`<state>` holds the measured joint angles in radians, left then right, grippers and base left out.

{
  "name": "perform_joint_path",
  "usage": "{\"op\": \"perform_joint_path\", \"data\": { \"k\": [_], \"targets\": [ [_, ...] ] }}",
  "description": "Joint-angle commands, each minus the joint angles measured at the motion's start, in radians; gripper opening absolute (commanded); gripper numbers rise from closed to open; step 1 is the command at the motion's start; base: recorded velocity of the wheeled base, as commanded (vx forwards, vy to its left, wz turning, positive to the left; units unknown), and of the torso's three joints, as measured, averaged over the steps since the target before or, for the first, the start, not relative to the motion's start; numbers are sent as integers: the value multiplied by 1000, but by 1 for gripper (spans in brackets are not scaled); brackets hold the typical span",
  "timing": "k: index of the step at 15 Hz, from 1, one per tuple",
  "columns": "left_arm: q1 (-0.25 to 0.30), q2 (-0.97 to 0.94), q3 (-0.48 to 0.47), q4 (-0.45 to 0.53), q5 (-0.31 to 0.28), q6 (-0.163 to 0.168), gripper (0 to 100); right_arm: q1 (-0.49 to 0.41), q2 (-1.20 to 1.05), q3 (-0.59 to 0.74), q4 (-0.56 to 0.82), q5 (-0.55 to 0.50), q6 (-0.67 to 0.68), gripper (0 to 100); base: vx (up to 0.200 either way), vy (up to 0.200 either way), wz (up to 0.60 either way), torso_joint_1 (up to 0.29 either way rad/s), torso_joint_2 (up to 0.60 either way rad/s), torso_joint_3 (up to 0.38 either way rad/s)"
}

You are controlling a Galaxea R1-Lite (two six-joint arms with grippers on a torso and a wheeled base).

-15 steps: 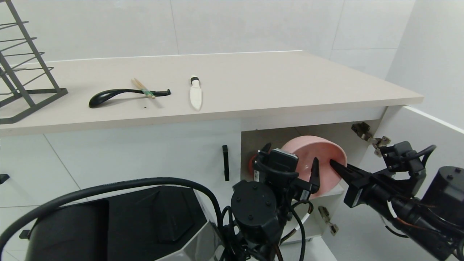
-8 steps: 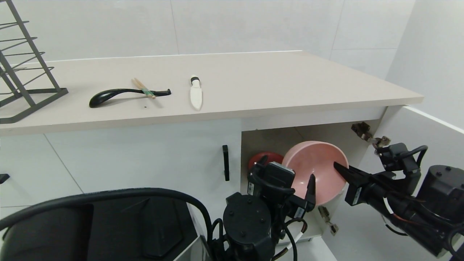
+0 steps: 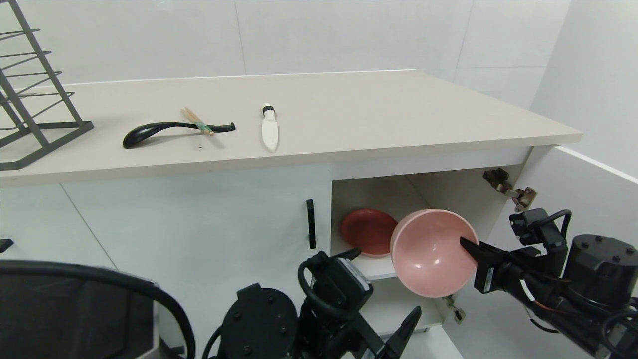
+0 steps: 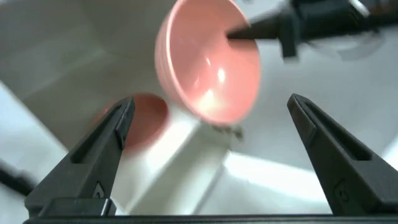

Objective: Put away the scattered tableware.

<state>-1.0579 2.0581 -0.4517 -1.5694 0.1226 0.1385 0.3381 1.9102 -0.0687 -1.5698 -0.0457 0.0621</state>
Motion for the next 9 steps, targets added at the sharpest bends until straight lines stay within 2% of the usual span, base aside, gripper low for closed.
{"op": "perform_joint_path", "data": {
  "k": [1, 2, 3, 4, 5, 6, 7, 9],
  "targets": [
    [50, -113, 111, -1, -103, 4, 100, 2, 6, 14, -1, 0, 1, 0, 0, 0, 0, 0, 0, 0],
    [72, -133, 133, -1, -147, 7, 100, 2, 6, 20, -1, 0, 2, 0, 0, 0, 0, 0, 0, 0],
    [128, -185, 183, -1, -265, 32, 100, 2, 4, 33, -1, 0, 4, 0, 0, 0, 0, 0, 0, 0],
    [165, -214, 212, -1, -347, 50, 100, 4, 4, 41, -1, 0, 7, 0, 0, 0, 0, 0, 0, 0],
    [256, -259, 274, -1, -535, 119, 100, 12, 4, 46, -1, 0, 44, 0, 0, 0, 0, 0, 0, 0],
    [291, -263, 297, -1, -601, 153, 100, 21, 4, 46, -1, 0, 77, 0, 0, 0, 0, 0, 0, 0],
    [332, -260, 326, -1, -643, 208, 100, 35, 4, 40, -1, 0, 170, 0, 0, 0, 0, 0, 0, 0],
    [343, -280, 364, -1, -641, 220, 100, 68, 1, 27, -1, 0, 254, 0, 0, 0, 0, 0, 0, 0]
  ]
}}
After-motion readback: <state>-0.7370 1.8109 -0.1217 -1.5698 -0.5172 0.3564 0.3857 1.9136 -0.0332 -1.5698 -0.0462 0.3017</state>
